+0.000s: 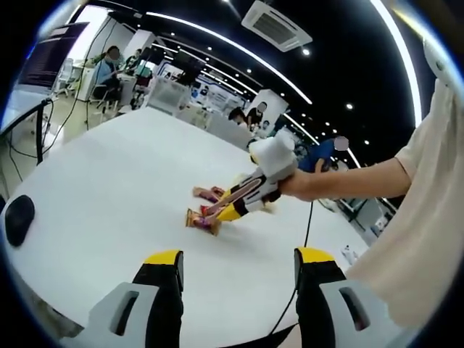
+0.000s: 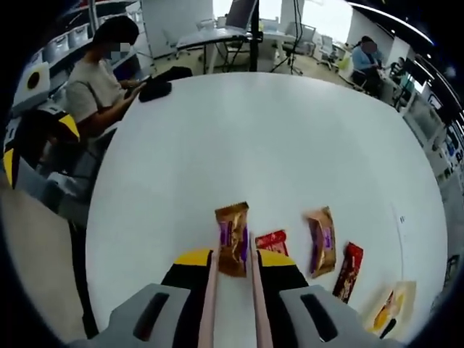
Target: Place the target food into the container with the food tongs after gripping and lifting it, then release it inside without dropping or visibly crushing the food.
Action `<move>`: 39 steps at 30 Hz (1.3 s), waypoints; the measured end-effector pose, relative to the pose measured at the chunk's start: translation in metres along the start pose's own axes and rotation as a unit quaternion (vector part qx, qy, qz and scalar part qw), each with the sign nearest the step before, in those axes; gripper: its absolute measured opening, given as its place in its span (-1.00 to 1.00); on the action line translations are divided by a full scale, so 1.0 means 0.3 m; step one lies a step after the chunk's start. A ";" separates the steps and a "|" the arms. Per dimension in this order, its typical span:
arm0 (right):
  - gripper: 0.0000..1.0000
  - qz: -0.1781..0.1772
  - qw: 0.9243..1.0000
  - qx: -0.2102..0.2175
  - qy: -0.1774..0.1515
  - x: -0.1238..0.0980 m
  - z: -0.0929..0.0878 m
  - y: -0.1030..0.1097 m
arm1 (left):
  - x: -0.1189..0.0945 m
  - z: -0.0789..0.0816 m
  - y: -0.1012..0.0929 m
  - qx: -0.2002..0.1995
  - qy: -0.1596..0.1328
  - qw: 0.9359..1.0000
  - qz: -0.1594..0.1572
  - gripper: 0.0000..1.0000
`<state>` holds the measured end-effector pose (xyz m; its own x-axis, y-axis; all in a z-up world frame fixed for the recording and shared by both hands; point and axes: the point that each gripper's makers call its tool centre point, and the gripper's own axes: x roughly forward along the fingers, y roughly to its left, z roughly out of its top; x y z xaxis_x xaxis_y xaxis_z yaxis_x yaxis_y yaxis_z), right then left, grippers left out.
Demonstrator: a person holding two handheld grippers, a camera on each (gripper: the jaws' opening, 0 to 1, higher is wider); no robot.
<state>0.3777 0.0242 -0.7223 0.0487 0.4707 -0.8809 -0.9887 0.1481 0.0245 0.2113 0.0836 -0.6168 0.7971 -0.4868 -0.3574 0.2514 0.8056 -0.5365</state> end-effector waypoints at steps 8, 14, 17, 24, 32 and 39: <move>-0.53 0.018 1.000 0.009 0.007 0.021 0.011 0.028 | -0.001 -0.001 0.002 -0.001 0.000 1.000 0.003 0.21; -0.56 0.012 1.000 -0.002 -0.006 -0.001 0.045 0.047 | 0.001 -0.001 0.003 -0.002 -0.001 1.000 0.003 0.21; -0.56 0.011 1.000 -0.011 -0.007 -0.004 0.050 0.062 | 0.002 -0.002 0.005 -0.003 -0.001 1.000 0.003 0.21; -0.53 -0.009 0.999 -0.026 0.024 0.030 0.020 0.050 | 0.004 -0.002 0.003 -0.003 0.000 1.000 0.002 0.20; -0.53 -0.005 0.999 -0.009 0.036 0.075 -0.010 0.046 | -0.012 -0.018 0.012 -0.006 0.003 1.000 0.009 0.19; -0.60 -0.005 1.000 0.015 0.015 0.064 -0.020 0.034 | -0.012 -0.018 0.018 -0.009 0.002 1.000 0.011 0.19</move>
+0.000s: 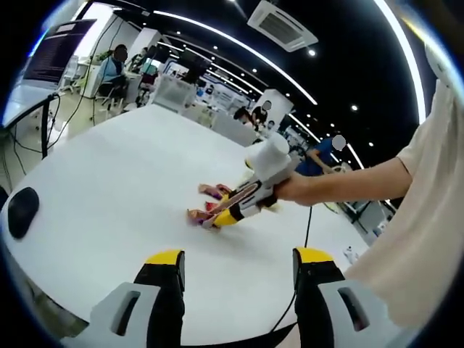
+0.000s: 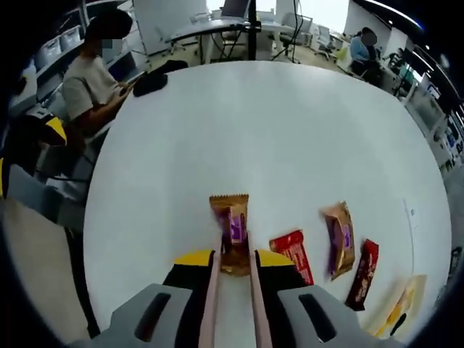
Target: Place the target food into the container with the food tongs after gripping and lifting it, then release it inside without dropping or visibly crushing the food.
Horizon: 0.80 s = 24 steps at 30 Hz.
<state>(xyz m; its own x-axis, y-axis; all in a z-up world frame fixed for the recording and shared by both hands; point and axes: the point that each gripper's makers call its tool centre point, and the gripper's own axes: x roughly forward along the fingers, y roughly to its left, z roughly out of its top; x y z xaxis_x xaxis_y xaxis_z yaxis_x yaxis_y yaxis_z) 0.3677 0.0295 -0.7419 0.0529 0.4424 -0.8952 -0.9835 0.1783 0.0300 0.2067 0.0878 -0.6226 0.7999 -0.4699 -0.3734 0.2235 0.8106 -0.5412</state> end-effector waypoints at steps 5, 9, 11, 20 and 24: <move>-0.62 -0.002 1.000 0.002 -0.011 -0.016 0.007 -0.007 | 0.011 0.004 -0.007 0.002 0.002 1.000 -0.004 0.18; -0.62 -0.008 1.000 0.007 -0.025 -0.048 0.026 -0.015 | 0.014 0.008 -0.010 0.003 0.002 1.000 -0.007 0.18; -0.62 -0.010 0.999 0.010 -0.034 -0.065 0.036 -0.020 | 0.017 0.011 -0.013 0.006 0.003 1.000 -0.008 0.18; -0.62 -0.031 0.997 0.027 -0.061 -0.151 0.055 -0.070 | 0.048 0.046 -0.043 0.023 0.002 0.999 -0.026 0.22; -0.61 -0.045 0.996 0.033 -0.069 -0.193 0.047 -0.096 | 0.060 0.060 -0.058 0.032 0.002 0.999 -0.034 0.24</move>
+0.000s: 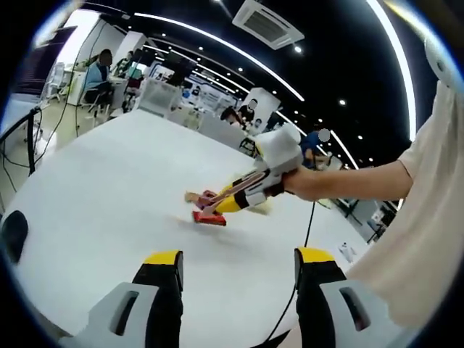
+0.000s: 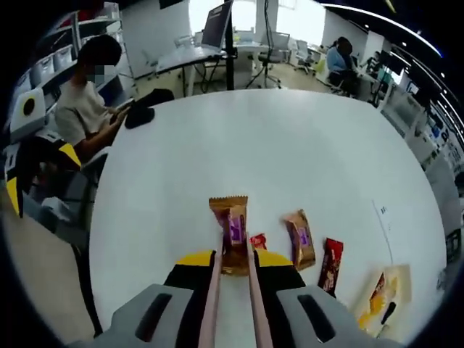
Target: Place the target food into the container with the food tongs after gripping and lifting it, then release it inside without dropping or visibly crushing the food.
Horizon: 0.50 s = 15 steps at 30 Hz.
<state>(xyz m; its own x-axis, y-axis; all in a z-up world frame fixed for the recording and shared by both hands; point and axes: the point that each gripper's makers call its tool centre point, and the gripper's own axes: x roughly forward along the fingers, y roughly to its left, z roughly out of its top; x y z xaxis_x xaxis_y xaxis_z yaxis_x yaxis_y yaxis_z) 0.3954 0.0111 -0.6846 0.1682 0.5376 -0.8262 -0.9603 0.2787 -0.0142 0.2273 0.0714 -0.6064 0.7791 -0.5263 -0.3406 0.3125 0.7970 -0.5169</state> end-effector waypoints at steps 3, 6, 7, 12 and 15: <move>-0.61 -0.011 1.000 0.009 -0.006 -0.032 -0.006 -0.024 | 0.012 0.009 -0.012 0.008 0.002 1.000 -0.008 0.25; -0.61 -0.021 1.000 0.021 -0.011 -0.068 -0.020 -0.046 | 0.022 0.019 -0.026 0.016 0.004 1.000 -0.016 0.27; -0.61 -0.026 0.999 0.024 -0.012 -0.081 -0.026 -0.057 | 0.024 0.021 -0.030 0.019 0.005 1.000 -0.018 0.27; -0.61 -0.040 0.998 0.037 -0.016 -0.123 -0.055 -0.092 | 0.033 0.030 -0.049 0.032 0.009 0.999 -0.027 0.28; -0.61 -0.049 0.997 0.047 -0.021 -0.155 -0.068 -0.122 | 0.039 0.030 -0.058 0.035 0.012 0.999 -0.032 0.28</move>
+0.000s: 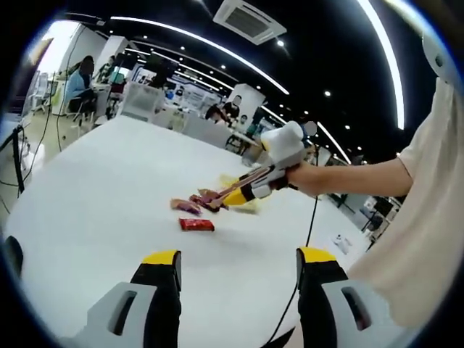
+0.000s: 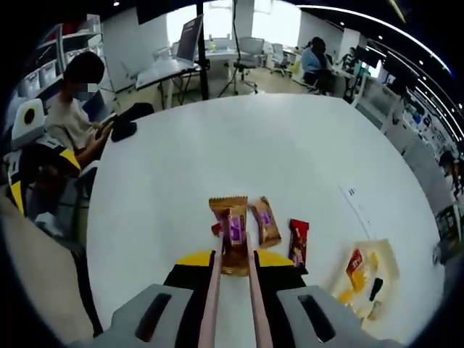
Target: Place the target food into the container with the food tongs after gripping and lifting it, then release it inside without dropping or visibly crushing the food.
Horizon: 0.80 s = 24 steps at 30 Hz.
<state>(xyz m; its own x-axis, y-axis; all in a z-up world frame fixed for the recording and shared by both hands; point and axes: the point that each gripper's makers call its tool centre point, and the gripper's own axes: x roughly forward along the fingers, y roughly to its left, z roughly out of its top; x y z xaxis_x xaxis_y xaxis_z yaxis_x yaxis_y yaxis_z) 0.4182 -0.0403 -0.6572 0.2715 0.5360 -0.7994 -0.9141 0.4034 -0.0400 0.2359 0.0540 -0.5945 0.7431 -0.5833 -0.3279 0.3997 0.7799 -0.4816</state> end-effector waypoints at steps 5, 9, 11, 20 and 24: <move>-0.61 -0.017 1.000 0.015 -0.006 -0.043 -0.012 -0.060 | 0.013 -0.002 -0.017 0.005 0.005 1.000 -0.008 0.27; -0.60 -0.025 0.999 0.021 -0.011 -0.077 -0.018 -0.105 | 0.021 0.001 -0.029 0.007 0.007 1.000 -0.013 0.27; -0.60 -0.031 0.999 0.025 -0.012 -0.089 -0.021 -0.125 | 0.023 0.002 -0.034 0.008 0.007 1.000 -0.014 0.27; -0.65 -0.036 0.999 0.030 -0.002 -0.132 -0.053 -0.192 | 0.029 -0.008 -0.044 0.007 0.012 1.000 -0.014 0.27; -0.67 -0.041 0.999 0.019 0.010 -0.130 -0.084 -0.196 | 0.032 -0.013 -0.046 0.005 0.014 1.000 -0.012 0.27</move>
<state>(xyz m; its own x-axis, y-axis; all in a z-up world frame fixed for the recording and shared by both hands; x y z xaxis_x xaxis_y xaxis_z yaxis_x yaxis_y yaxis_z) 0.4539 -0.1036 -0.6389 0.3378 0.4853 -0.8065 -0.8774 0.4726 -0.0831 0.2354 0.0369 -0.5943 0.7184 -0.6072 -0.3393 0.4220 0.7682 -0.4814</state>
